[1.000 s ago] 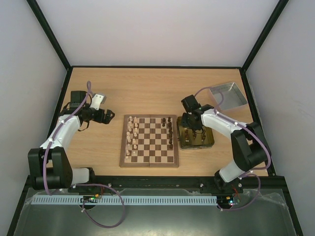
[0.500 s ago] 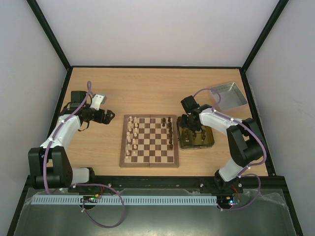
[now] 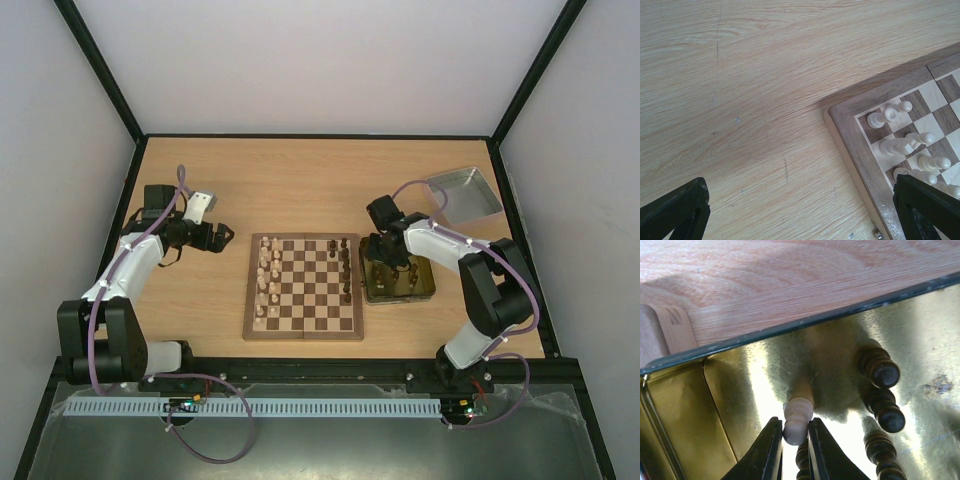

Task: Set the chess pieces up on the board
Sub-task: Pick up the chess piece from the storage box, then place the chess piece on the chessboard.

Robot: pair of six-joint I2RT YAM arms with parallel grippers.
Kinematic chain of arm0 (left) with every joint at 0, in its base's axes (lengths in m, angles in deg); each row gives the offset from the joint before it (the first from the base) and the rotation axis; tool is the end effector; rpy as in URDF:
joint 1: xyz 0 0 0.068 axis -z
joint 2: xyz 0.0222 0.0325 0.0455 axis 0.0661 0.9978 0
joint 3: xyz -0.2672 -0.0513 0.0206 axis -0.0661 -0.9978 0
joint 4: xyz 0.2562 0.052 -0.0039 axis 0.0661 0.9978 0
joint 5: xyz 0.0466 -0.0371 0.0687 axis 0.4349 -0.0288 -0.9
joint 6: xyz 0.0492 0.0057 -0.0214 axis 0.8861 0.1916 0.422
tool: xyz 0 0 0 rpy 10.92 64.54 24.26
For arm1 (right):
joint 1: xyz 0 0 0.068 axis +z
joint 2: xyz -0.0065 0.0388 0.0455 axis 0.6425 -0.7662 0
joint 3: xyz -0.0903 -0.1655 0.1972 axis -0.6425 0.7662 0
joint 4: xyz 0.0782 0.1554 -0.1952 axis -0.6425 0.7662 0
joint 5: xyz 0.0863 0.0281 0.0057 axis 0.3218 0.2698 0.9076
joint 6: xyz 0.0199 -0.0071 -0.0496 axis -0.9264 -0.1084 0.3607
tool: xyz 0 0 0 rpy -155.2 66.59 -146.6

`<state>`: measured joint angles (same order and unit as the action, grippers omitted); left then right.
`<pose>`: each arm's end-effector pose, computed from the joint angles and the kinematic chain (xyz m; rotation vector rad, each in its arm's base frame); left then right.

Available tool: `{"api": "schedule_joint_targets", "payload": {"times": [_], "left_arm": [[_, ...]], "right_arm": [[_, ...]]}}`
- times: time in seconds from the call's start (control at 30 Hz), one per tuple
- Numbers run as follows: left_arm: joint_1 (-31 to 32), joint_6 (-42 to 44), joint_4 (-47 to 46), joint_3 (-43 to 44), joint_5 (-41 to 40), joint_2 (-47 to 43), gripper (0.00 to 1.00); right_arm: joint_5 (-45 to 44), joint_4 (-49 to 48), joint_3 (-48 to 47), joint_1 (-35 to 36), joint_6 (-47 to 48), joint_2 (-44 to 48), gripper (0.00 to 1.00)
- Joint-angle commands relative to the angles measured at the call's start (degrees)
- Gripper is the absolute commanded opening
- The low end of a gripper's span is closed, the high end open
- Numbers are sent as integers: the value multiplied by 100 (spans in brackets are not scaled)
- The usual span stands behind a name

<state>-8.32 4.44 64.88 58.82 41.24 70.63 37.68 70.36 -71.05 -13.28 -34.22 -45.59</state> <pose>0.2655 0.0049 0.2311 0.4450 2.3289 -0.3997 0.2697 0.1404 0.1668 0.2338 2.8657 0.4186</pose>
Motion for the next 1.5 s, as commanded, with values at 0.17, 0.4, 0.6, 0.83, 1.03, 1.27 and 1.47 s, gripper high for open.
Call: {"api": "schedule_joint_targets", "payload": {"times": [0.17, 0.4, 0.6, 0.83, 1.03, 1.27, 1.47], "left_arm": [[-30, 82, 113, -21, 203, 27, 100], [-30, 82, 117, -13, 212, 38, 100], [-30, 82, 130, -14, 211, 31, 100], [-25, 65, 128, -1, 201, 65, 100], [-27, 58, 119, -12, 151, 75, 100], [-30, 39, 117, -18, 88, 47, 100], [-30, 52, 113, -31, 80, 39, 100]], "right_arm": [[-556, 177, -226, -7, 60, 273, 11], [-790, 527, -177, 220, 56, 931, 11], [-1129, 1100, -453, 1317, -345, 1438, 11], [-1361, 1527, -965, 3167, -966, 1521, 9], [-1434, 1571, -1412, 4448, -1219, 783, 8], [-1334, 1606, -2153, 5293, -1035, -176, 8], [-1081, 1473, -2403, 5363, -874, -588, 9]]}}
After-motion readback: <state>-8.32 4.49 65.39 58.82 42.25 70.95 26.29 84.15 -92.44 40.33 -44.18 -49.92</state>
